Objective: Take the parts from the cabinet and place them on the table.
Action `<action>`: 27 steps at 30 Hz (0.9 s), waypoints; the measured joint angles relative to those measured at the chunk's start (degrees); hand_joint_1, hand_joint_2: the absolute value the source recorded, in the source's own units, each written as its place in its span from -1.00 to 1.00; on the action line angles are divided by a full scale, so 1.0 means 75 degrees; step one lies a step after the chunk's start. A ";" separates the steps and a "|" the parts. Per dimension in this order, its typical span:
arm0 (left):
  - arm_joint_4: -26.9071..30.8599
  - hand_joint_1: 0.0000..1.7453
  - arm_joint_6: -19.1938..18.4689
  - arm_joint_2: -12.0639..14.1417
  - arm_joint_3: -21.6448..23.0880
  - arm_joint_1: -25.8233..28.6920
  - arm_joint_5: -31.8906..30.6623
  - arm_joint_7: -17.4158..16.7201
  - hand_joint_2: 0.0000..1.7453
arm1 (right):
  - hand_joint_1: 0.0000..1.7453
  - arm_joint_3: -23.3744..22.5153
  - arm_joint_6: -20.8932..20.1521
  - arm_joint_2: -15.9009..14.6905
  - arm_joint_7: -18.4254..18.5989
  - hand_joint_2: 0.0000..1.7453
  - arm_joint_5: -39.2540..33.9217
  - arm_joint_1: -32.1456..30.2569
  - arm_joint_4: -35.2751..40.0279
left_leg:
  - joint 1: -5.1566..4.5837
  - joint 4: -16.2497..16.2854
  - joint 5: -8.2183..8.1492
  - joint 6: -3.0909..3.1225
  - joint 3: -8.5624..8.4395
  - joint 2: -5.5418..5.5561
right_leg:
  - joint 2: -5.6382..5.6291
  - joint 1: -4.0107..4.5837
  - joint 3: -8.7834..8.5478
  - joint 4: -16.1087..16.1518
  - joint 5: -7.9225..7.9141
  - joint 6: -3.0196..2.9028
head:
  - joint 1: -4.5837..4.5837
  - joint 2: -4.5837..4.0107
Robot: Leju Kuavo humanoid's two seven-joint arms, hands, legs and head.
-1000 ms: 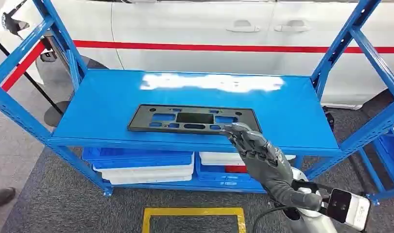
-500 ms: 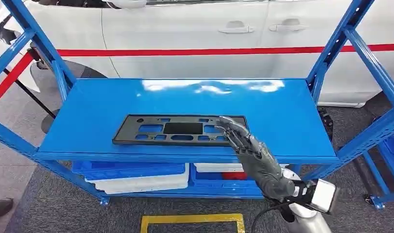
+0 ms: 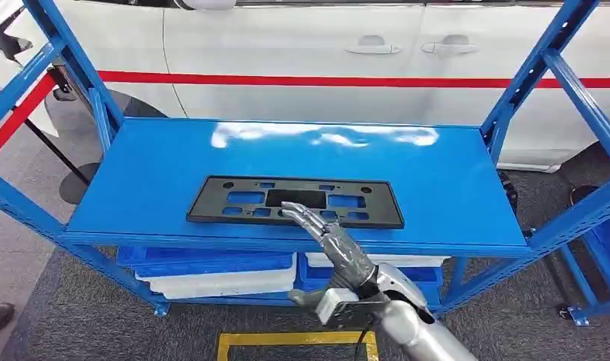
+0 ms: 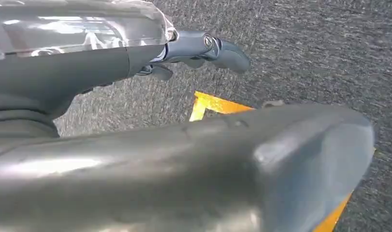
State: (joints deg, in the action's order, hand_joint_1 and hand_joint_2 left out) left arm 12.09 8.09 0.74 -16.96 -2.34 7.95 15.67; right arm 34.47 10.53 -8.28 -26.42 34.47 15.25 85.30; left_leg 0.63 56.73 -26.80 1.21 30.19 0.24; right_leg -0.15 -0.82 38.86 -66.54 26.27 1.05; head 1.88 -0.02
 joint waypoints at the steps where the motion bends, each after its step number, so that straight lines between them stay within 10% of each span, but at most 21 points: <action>1: -0.0003 -1.00 0.0000 -0.0026 0.0000 0.0003 -0.0041 0.0029 -1.00 | -1.00 0.0160 0.0661 0.0035 0.0143 1.00 0.0720 0.0138 -0.0333 | 0.0000 0.0021 -0.0039 -0.0040 -0.0029 0.0006 | 0.0009 0.0000 -0.0383 0.0761 -0.0334 -0.0033 | 0.0000 0.0000; 6: 0.0000 -1.00 0.0000 -0.0052 -0.0009 -0.0020 -0.0218 0.0076 -1.00 | -1.00 0.0899 0.2647 0.0561 0.1120 1.00 0.3298 0.0795 -0.1816 | -0.0020 0.0018 -0.0112 -0.0278 -0.0021 -0.0015 | -0.0038 0.0074 -0.0499 0.1083 -0.0211 -0.0243 | 0.0000 0.0000; 14: 0.0000 -1.00 0.0000 -0.0082 -0.0012 -0.0034 -0.0259 0.0076 -1.00 | -1.00 0.1130 0.2934 0.0844 0.1535 1.00 0.4015 0.1108 -0.2280 | 0.0009 0.0316 -0.0335 -0.0359 0.0066 -0.0013 | -0.0022 0.0024 -0.0576 0.1157 -0.0212 -0.0349 | 0.0000 0.0000; 17: 0.0000 -1.00 0.0032 -0.0087 -0.0026 -0.0001 -0.0329 0.0081 -1.00 | -1.00 0.1483 0.3180 0.1326 0.1815 1.00 0.4526 0.1534 -0.3162 | 0.0014 0.2537 -0.1111 -0.0448 0.1315 -0.0013 | -0.0020 0.0067 -0.0592 0.1151 -0.0169 -0.0430 | 0.0000 0.0000; 19: 0.0000 -1.00 0.0041 -0.0079 -0.0035 0.0000 -0.0376 0.0102 -1.00 | -1.00 0.1777 0.3264 0.1803 0.1906 1.00 0.4634 0.1924 -0.3871 | -0.0034 0.0174 0.0186 -0.0250 0.0353 -0.0009 | -0.0044 0.0124 -0.0718 0.1136 -0.0084 -0.0380 | 0.0000 0.0000; 24: 0.0000 -1.00 0.0035 -0.0096 -0.0041 0.0009 -0.0440 0.0099 -1.00 | -1.00 0.1934 0.3299 0.2124 0.2173 1.00 0.4759 0.2213 -0.4419 | 0.0000 -0.0038 0.0274 -0.0066 0.0290 -0.0011 | -0.0024 0.0145 -0.0644 0.1000 0.0037 -0.0145 | -0.0003 0.0000; 27: 0.0000 -1.00 0.0006 -0.0096 -0.0044 -0.0007 -0.0469 0.0093 -1.00 | -1.00 0.1966 0.3296 0.2244 0.2386 1.00 0.4910 0.2297 -0.4713 | 0.0000 -0.0031 0.0264 -0.0003 0.0291 -0.0019 | -0.0021 0.0098 0.0161 -0.0637 0.0876 -0.0084 | 0.0000 0.0000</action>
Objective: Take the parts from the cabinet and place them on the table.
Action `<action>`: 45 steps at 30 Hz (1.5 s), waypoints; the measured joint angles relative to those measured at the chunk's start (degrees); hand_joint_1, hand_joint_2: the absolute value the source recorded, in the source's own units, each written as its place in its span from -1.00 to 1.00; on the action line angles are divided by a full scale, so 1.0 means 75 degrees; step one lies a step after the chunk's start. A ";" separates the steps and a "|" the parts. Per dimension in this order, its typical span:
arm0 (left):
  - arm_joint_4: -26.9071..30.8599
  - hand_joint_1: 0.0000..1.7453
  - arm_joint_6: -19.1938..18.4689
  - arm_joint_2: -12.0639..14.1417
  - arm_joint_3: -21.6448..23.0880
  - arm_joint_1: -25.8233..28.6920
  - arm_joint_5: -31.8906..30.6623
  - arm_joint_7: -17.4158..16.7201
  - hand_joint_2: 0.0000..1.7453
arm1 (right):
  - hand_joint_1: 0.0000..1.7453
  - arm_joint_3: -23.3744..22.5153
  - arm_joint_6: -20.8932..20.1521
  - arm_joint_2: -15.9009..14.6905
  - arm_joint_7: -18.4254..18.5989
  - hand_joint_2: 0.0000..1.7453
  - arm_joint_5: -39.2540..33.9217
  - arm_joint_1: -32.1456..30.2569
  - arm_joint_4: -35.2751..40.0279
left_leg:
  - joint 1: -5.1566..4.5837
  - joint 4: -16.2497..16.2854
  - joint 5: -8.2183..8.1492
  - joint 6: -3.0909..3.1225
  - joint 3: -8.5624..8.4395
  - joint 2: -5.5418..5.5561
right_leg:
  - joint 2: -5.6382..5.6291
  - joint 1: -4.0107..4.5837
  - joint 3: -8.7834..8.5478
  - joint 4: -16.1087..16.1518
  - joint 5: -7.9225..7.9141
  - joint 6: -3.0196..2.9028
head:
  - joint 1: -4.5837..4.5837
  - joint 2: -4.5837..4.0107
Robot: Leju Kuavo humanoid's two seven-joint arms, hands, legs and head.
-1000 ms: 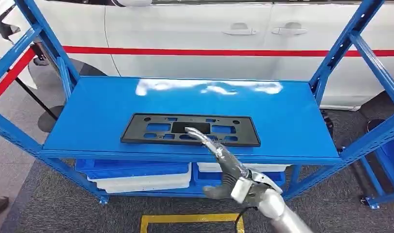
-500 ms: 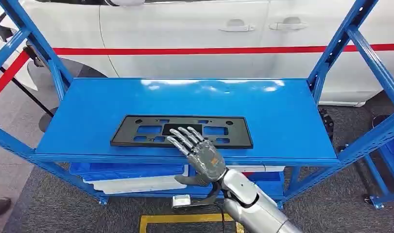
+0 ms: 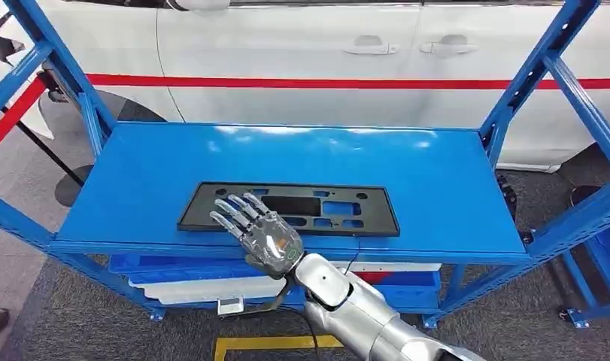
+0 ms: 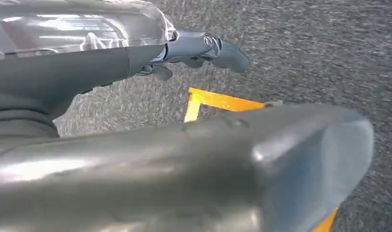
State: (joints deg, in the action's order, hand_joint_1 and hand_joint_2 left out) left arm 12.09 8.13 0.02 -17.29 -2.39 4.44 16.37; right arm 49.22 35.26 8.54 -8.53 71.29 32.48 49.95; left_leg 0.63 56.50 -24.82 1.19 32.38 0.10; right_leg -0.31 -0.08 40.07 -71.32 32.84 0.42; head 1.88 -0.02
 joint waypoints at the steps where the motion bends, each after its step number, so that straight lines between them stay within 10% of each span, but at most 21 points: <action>1: -0.0003 -1.00 -0.0006 0.0000 0.0000 0.0007 -0.0017 0.0000 -1.00 | -1.00 0.0009 0.0000 0.0032 0.0081 1.00 0.0073 0.0001 -0.0126 | 0.0000 0.0006 -0.0006 0.0005 0.0001 0.0002 | 0.0001 -0.0014 0.0279 -0.0516 0.0138 0.0019 | 0.0000 0.0000; 3: -0.0003 -1.00 -0.0026 0.0000 0.0000 0.0015 -0.0026 0.0000 -1.00 | -1.00 0.0021 -0.0012 0.0102 0.0231 1.00 0.0202 0.0036 -0.0357 | 0.0001 0.0023 -0.0031 -0.0013 -0.0016 0.0012 | 0.0005 -0.0042 0.0300 -0.0402 -0.0176 0.0030 | 0.0000 0.0000; 6: -0.0002 -1.00 -0.0055 -0.0015 0.0000 0.0007 -0.0052 0.0038 -1.00 | -1.00 0.0029 -0.0032 0.0256 0.0432 1.00 0.0329 0.0224 -0.0668 | 0.0000 0.0071 -0.0106 -0.0081 -0.0074 0.0025 | 0.0033 -0.0050 -0.0632 0.1534 -0.1147 -0.0042 | 0.0000 0.0000; 12: 0.0000 -1.00 -0.0137 -0.0026 0.0003 -0.0027 -0.0160 0.0052 -1.00 | -1.00 0.0029 -0.0029 0.0460 0.0735 1.00 0.0554 0.0521 -0.1274 | 0.0003 0.0196 -0.0260 -0.0349 -0.0030 0.0013 | 0.0023 -0.0035 -0.0749 0.1821 -0.1093 -0.0290 | 0.0000 0.0000; 16: 0.0000 -1.00 -0.0149 0.0000 0.0000 -0.0045 -0.0195 0.0003 -1.00 | -1.00 0.0023 -0.0018 0.0569 0.0919 1.00 0.0691 0.0613 -0.1629 | 0.0017 0.2421 -0.1287 -0.0460 0.1044 0.0013 | 0.0030 -0.0017 -0.0754 0.1820 -0.1067 -0.0362 | 0.0000 0.0000; 17: 0.0000 -1.00 -0.0154 0.0000 0.0003 -0.0036 -0.0204 -0.0009 -1.00 | -1.00 0.0018 -0.0015 0.0568 0.0986 1.00 0.0717 0.0610 -0.1703 | 0.0021 0.2618 -0.1267 -0.0466 0.1170 0.0013 | 0.0030 -0.0017 -0.0758 0.1820 -0.1062 -0.0367 | 0.0000 0.0000; 21: 0.0000 -1.00 -0.0166 0.0003 0.0000 -0.0037 -0.0274 -0.0012 -1.00 | -1.00 -0.0020 0.0058 0.0630 0.1338 1.00 0.1063 0.0697 -0.1991 | 0.0025 0.0464 0.0009 -0.0391 0.0209 0.0009 | -0.0007 -0.0017 -0.0852 0.1816 -0.1012 -0.0303 | 0.0000 0.0000; 27: 0.0000 -1.00 -0.0166 0.0003 0.0000 -0.0086 -0.0367 -0.0070 -1.00 | -1.00 -0.0052 0.0119 0.0641 0.2169 1.00 0.1857 0.0954 -0.2472 | 0.0025 0.0036 0.0016 -0.0092 0.0042 0.0020 | -0.0006 0.0020 -0.0803 0.1751 -0.0954 -0.0052 | 0.0000 0.0000; 31: 0.0000 -1.00 -0.0166 0.0003 0.0000 -0.0135 -0.0399 -0.0079 -1.00 | -1.00 -0.0128 -0.0064 0.0638 0.2496 1.00 0.2043 0.1110 -0.2811 | -0.0001 0.0030 0.0014 0.0001 0.0057 0.0011 | 0.0002 -0.0010 0.0166 -0.0271 0.0067 0.0024 | 0.0000 0.0000; 32: 0.0000 -1.00 -0.0166 0.0006 -0.0006 -0.0132 -0.0399 -0.0079 -1.00 | 0.90 -0.0169 -0.0132 0.0633 0.2560 1.00 0.2058 0.1136 -0.2892 | -0.0003 0.0034 0.0012 0.0002 0.0053 0.0012 | 0.0003 -0.0020 0.0368 -0.0647 0.0119 0.0031 | 0.0000 0.0000; 34: 0.0000 -1.00 -0.0169 0.0009 -0.0026 -0.0135 -0.0399 -0.0079 -1.00 | 1.00 -0.0250 -0.0299 0.0633 0.2661 1.00 0.2078 0.1247 -0.3031 | -0.0003 0.0041 0.0001 -0.0002 0.0030 0.0017 | 0.0004 -0.0028 0.0229 -0.0280 -0.0274 0.0020 | 0.0000 0.0000; 37: 0.0000 -1.00 -0.0192 0.0009 -0.0032 -0.0142 -0.0399 -0.0079 -1.00 | 1.00 -0.0361 -0.0460 0.0615 0.2749 1.00 0.2096 0.1373 -0.3215 | -0.0008 0.0075 -0.0051 -0.0056 -0.0006 0.0038 | 0.0009 -0.0003 -0.0717 0.1646 -0.1106 -0.0115 | 0.0000 0.0000; 42: 0.0000 -1.00 -0.0219 0.0015 -0.0059 -0.0180 -0.0423 -0.0082 -1.00 | 1.00 -0.0571 -0.0603 0.0571 0.2886 1.00 0.2096 0.1488 -0.3463 | -0.0031 0.0124 -0.0115 -0.0266 0.0054 0.0029 | 0.0006 -0.0030 -0.0779 0.1872 -0.1113 -0.0257 | 0.0000 0.0000; 45: 0.0000 -1.00 -0.0262 0.0044 -0.0099 -0.0202 -0.0434 -0.0105 -1.00 | 1.00 -0.0676 -0.0627 0.0551 0.2886 1.00 0.2096 0.1549 -0.3548 | 0.0018 0.1338 -0.0812 -0.0386 0.0578 0.0023 | 0.0009 -0.0031 -0.0795 0.1888 -0.1106 -0.0312 | 0.0000 0.0000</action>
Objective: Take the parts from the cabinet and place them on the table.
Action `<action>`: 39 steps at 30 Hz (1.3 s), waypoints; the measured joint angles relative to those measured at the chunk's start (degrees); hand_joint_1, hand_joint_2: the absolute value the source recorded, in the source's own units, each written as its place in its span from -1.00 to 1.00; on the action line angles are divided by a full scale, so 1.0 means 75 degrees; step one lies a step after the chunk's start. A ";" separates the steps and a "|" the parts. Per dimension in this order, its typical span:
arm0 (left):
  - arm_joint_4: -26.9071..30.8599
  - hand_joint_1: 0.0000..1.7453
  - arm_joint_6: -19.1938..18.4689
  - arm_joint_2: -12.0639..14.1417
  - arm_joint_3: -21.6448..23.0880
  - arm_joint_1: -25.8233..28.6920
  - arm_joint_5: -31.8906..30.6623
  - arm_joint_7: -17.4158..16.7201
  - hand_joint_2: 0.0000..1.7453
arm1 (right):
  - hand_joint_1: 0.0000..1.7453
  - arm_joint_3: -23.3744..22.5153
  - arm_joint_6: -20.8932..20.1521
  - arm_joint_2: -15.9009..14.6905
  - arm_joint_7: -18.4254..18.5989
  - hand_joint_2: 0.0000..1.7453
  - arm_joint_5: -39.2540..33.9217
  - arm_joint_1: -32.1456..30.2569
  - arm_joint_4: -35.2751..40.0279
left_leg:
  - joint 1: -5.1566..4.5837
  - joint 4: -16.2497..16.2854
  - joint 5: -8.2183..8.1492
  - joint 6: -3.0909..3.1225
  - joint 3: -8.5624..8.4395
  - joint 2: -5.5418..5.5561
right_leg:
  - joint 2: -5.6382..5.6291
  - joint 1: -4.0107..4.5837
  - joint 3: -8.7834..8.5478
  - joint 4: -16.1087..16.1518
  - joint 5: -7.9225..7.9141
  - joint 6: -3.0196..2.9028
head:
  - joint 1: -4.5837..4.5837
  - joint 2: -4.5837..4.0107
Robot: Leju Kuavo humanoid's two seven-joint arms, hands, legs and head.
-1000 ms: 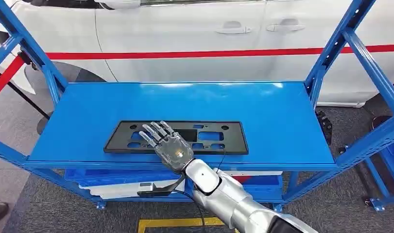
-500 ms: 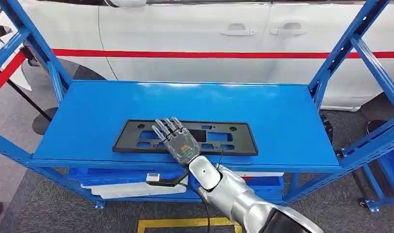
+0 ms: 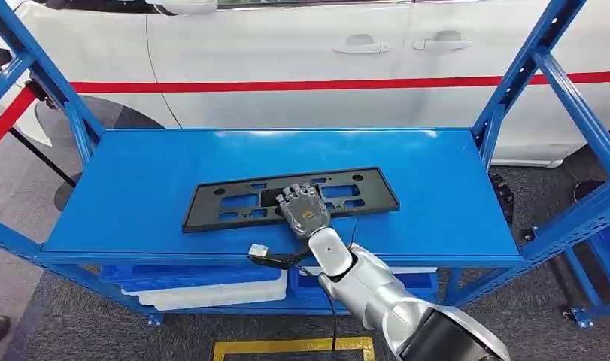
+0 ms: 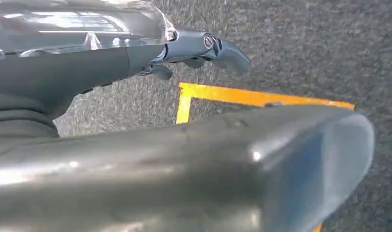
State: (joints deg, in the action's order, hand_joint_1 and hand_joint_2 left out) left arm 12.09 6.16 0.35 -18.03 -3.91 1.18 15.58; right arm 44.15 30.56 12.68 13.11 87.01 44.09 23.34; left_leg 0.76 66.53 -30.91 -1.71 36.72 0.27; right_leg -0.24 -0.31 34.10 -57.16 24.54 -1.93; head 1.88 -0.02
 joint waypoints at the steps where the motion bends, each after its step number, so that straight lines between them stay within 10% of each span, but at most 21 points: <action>1: 0.0000 -1.00 -0.0012 0.0006 -0.0017 -0.0005 -0.0009 -0.0006 -1.00 | 1.00 -0.0035 -0.0006 -0.0017 -0.0003 1.00 0.0000 -0.0003 -0.0038 | 0.0005 0.0649 -0.0267 -0.0033 0.0317 0.0000 | 0.0003 0.0003 0.0003 -0.0004 0.0008 -0.0011 | 0.0000 0.0000; 3: 0.0000 -1.00 -0.0023 0.0009 -0.0041 0.0003 -0.0038 -0.0006 -1.00 | 1.00 -0.0099 -0.0012 -0.0041 -0.0038 1.00 0.0017 -0.0021 -0.0096 | 0.0017 0.1193 -0.0305 -0.0066 0.0616 -0.0001 | 0.0001 0.0001 -0.0003 -0.0009 0.0016 -0.0011 | 0.0000 0.0000; 7: 0.0000 -1.00 -0.0029 0.0041 -0.0058 -0.0031 -0.0082 0.0023 -1.00 | 1.00 -0.0178 -0.0012 -0.0044 -0.0067 1.00 0.0038 0.0012 -0.0151 | 0.0067 -0.1085 0.0874 -0.0034 -0.0410 -0.0016 | -0.0023 -0.0001 -0.0074 -0.0048 0.0087 0.0078 | 0.0000 0.0000; 13: 0.0000 -1.00 -0.0114 0.0049 -0.0058 -0.0040 -0.0178 0.0655 -1.00 | 1.00 -0.0361 0.0006 -0.0064 -0.0160 1.00 0.0073 0.0054 -0.0178 | 0.0040 -0.1253 0.0841 0.0288 -0.0474 -0.0001 | -0.0024 0.0012 0.0026 -0.0213 0.0208 0.0311 | 0.0000 0.0000; 16: 0.0000 -1.00 -0.0140 0.0049 -0.0058 -0.0064 -0.0184 0.0784 -1.00 | 1.00 -0.0434 0.0006 -0.0067 -0.0163 1.00 0.0079 0.0039 -0.0198 | 0.0022 -0.1251 0.0836 0.0357 -0.0456 -0.0008 | -0.0008 0.0007 0.0813 -0.1874 0.1081 0.0344 | 0.0000 0.0000; 18: 0.0000 -1.00 -0.0143 0.0052 -0.0061 -0.0047 -0.0184 0.0784 -1.00 | 1.00 -0.0469 0.0006 -0.0082 -0.0160 1.00 0.0082 0.0004 -0.0218 | 0.0007 -0.1244 0.0830 0.0365 -0.0458 -0.0007 | -0.0008 0.0007 0.1232 -0.2659 0.1231 0.0351 | 0.0000 0.0000; 22: 0.0000 -1.00 -0.0204 0.0052 -0.0061 -0.0055 -0.0184 0.0918 -1.00 | 1.00 -0.0530 0.0044 -0.0099 -0.0227 1.00 0.0082 0.0038 -0.0221 | -0.0019 -0.1231 0.0776 0.0334 -0.0554 0.0024 | -0.0007 0.0023 0.0161 -0.0408 -0.0040 0.0191 | 0.0000 0.0000; 29: 0.0000 -1.00 -0.0189 0.0055 -0.0064 -0.0062 -0.0338 0.0933 -1.00 | 1.00 -0.0781 0.0344 -0.0084 -0.0607 1.00 0.0043 0.0083 -0.0192 | -0.0011 -0.0925 0.0517 0.0042 -0.0395 0.0006 | -0.0012 0.0015 0.0017 0.0000 -0.0024 0.0013 | 0.0000 0.0000; 33: 0.0000 -1.00 -0.0251 0.0070 -0.0140 -0.0026 -0.0335 0.1029 -1.00 | 1.00 -0.1306 0.0743 -0.0038 -0.2574 1.00 -0.1843 -0.0051 0.0223 | 0.0018 0.1256 -0.0360 -0.0090 0.0651 0.0005 | -0.0008 0.0020 0.0015 -0.0007 -0.0014 -0.0019 | 0.0000 0.0000; 35: 0.0000 -1.00 -0.0373 0.0073 -0.0198 -0.0010 -0.0335 0.1084 -1.00 | 1.00 -0.1723 0.0463 -0.0044 -0.4316 1.00 -0.3892 -0.0277 0.1028 | 0.0035 0.0707 0.0102 -0.0082 0.0418 0.0003 | -0.0029 0.0020 -0.0027 -0.0011 0.0002 -0.0009 | 0.0003 0.0000; 37: 0.0000 -1.00 -0.0484 0.0082 -0.0280 -0.0023 -0.0338 0.1131 -1.00 | 1.00 -0.2093 -0.0262 -0.0131 -0.5852 1.00 -0.6417 -0.0615 0.2419 | 0.0046 -0.0746 0.0819 -0.0046 -0.0319 -0.0002 | -0.0034 0.0018 -0.0117 -0.0018 0.0048 0.0035 | 0.0000 0.0000; 39: 0.0000 -1.00 -0.0530 0.0081 -0.0315 -0.0057 -0.0382 0.1131 -1.00 | 1.00 -0.2352 -0.1206 -0.0274 -0.6468 1.00 -0.8397 -0.0987 0.3815 | -0.0019 -0.1265 0.0765 0.0067 -0.0606 0.0026 | -0.0034 0.0069 -0.0125 -0.0045 0.0097 0.0118 | 0.0000 0.0000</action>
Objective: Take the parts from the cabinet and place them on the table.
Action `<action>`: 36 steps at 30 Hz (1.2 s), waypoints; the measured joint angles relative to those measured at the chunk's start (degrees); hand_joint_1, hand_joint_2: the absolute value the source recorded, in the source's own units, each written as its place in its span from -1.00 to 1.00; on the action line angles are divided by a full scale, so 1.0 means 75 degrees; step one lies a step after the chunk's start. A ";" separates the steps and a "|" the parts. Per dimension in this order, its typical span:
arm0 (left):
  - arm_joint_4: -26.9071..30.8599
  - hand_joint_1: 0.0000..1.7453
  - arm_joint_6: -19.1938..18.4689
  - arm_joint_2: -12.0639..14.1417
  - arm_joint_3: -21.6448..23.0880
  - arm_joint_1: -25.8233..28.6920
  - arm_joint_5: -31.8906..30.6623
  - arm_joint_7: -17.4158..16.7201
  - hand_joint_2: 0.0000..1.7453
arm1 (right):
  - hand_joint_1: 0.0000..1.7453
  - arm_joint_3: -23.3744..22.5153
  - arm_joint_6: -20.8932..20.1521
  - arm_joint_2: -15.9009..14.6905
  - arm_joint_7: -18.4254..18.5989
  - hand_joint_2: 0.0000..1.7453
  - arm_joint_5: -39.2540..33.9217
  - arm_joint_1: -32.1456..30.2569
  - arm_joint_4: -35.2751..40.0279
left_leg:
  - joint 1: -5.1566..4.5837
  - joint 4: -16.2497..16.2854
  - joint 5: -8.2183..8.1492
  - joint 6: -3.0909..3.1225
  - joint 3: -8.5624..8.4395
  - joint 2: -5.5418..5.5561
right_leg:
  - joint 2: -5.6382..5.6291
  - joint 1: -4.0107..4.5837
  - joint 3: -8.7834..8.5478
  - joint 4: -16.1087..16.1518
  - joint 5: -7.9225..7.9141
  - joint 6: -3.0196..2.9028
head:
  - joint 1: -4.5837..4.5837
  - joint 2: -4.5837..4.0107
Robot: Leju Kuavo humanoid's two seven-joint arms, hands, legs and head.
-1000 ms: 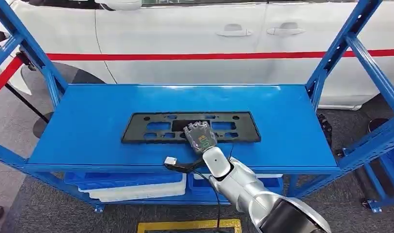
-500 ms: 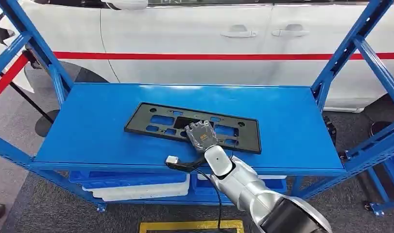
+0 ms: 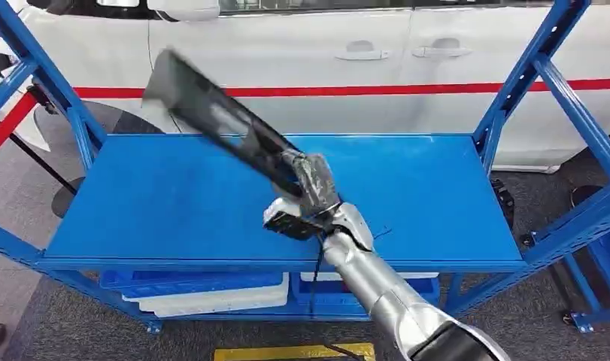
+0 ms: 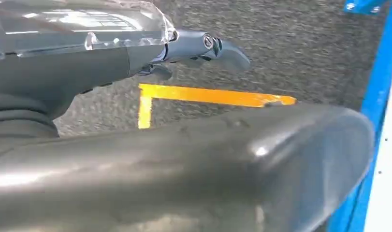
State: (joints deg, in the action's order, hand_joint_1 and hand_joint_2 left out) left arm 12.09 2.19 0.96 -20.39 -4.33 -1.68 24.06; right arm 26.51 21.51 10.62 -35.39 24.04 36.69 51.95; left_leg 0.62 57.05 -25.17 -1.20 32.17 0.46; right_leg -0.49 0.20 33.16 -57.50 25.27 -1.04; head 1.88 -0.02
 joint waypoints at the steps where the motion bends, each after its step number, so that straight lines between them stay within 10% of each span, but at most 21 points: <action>1: 0.0000 -1.00 -0.0012 0.0000 -0.0026 -0.0010 -0.0008 -0.0006 -1.00 | 1.00 -0.0124 -0.0592 -0.0173 -0.0173 1.00 -0.0939 -0.0334 0.0931 | -0.0002 0.0025 0.0012 0.0064 0.0031 0.0021 | 0.0021 0.0001 -0.0003 0.0018 -0.0016 0.0045 | 0.0000 0.0000; 5: 0.0000 -1.00 -0.0012 0.0000 -0.0163 0.0118 -0.0009 0.0046 -1.00 | 1.00 -0.0425 -0.2952 -0.0716 -0.0599 1.00 -0.3825 -0.1301 0.4035 | 0.0022 -0.0023 0.0082 0.0274 0.0074 0.0022 | 0.0034 -0.0043 0.0138 -0.0250 0.0229 0.0225 | 0.0000 0.0000; 9: 0.0000 -1.00 -0.0038 0.0000 -0.0279 0.0143 -0.0009 0.0274 -1.00 | 1.00 -0.0652 -0.4775 -0.1002 -0.0527 1.00 -0.5255 -0.2049 0.5972 | 0.0006 -0.0018 0.0072 0.0352 0.0109 0.0003 | 0.0034 -0.0062 0.1165 -0.2436 0.1245 0.0302 | 0.0000 0.0000; 11: 0.0000 -1.00 -0.0038 -0.0003 -0.0341 0.0163 -0.0009 0.0344 -1.00 | 1.00 -0.0658 -0.5388 -0.1101 -0.0454 1.00 -0.5652 -0.2376 0.6579 | -0.0001 -0.0008 0.0058 0.0348 0.0100 0.0003 | 0.0037 -0.0068 0.1064 -0.2158 0.0896 0.0290 | 0.0000 0.0000; 14: 0.0000 -1.00 0.0012 -0.0012 -0.0364 0.0142 -0.0102 0.0405 -1.00 | 1.00 -0.0615 -0.5983 -0.1200 -0.0448 1.00 -0.5900 -0.2522 0.7116 | -0.0013 0.0020 0.0011 0.0286 0.0072 0.0003 | 0.0041 -0.0053 0.0038 -0.0116 0.0074 0.0155 | 0.0000 0.0000; 19: 0.0000 -1.00 0.0123 0.0006 -0.0434 0.0125 -0.0119 0.0355 -1.00 | 1.00 -0.0331 -0.6357 -0.1325 -0.0238 1.00 -0.6082 -0.2589 0.7574 | -0.0066 0.0058 0.0036 0.0094 0.0109 0.0004 | 0.0044 -0.0055 0.0072 0.0009 -0.0026 -0.0006 | 0.0000 0.0000; 24: 0.0000 -1.00 0.0195 0.0052 -0.0533 0.0149 -0.0102 0.0329 -1.00 | 1.00 0.0027 -0.6366 -0.1325 -0.0069 1.00 -0.6125 -0.2652 0.7763 | 0.0009 0.2317 -0.1360 -0.0085 0.0953 -0.0017 | 0.0103 -0.0055 0.0201 0.0028 -0.0155 -0.0140 | 0.0000 0.0000; 26: 0.0000 -1.00 0.0216 0.0052 -0.0571 0.0169 -0.0093 0.0329 -1.00 | 1.00 0.0141 -0.6304 -0.1343 -0.0016 1.00 -0.6210 -0.2667 0.7764 | 0.0014 0.2207 -0.1207 -0.0095 0.0782 -0.0018 | 0.0103 -0.0054 0.0275 0.0012 -0.0210 -0.0127 | 0.0000 0.0000; 29: 0.0000 -1.00 0.0210 0.0102 -0.0621 0.0151 -0.0102 0.0359 -1.00 | 1.00 0.0280 -0.6050 -0.1398 -0.0125 1.00 -0.6192 -0.2670 0.7758 | 0.0011 0.0091 -0.0451 -0.0004 -0.0504 -0.0017 | 0.0095 -0.0052 0.0339 -0.0025 -0.0291 -0.0062 | 0.0000 0.0000; 34: 0.0000 -1.00 0.0152 0.0187 -0.0705 0.0173 -0.0207 0.0396 -1.00 | 1.00 0.0493 -0.5345 -0.1559 -0.0387 1.00 -0.5924 -0.2714 0.7761 | -0.0052 -0.0115 -0.0301 0.0248 -0.0434 -0.0002 | 0.0087 -0.0028 0.0388 0.0009 -0.0491 0.0180 | 0.0000 0.0000; 36: 0.0000 -1.00 0.0125 0.0192 -0.0708 0.0140 -0.0256 0.0373 -1.00 | 1.00 0.0537 -0.5090 -0.1646 -0.0413 1.00 -0.5796 -0.2730 0.7781 | -0.0016 -0.0146 -0.0147 0.0370 -0.0336 -0.0051 | 0.0066 -0.0061 0.0582 -0.0360 0.0045 0.0232 | -0.0003 0.0000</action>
State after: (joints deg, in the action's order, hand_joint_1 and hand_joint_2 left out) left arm 12.09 3.13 2.40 -25.70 -3.28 -3.61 26.86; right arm 30.53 -16.66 -1.73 -38.49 -19.43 16.21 110.31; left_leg 0.50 55.95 -26.28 1.57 29.65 0.08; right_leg 0.00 -0.25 37.53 -60.20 25.61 0.70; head 1.86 -0.02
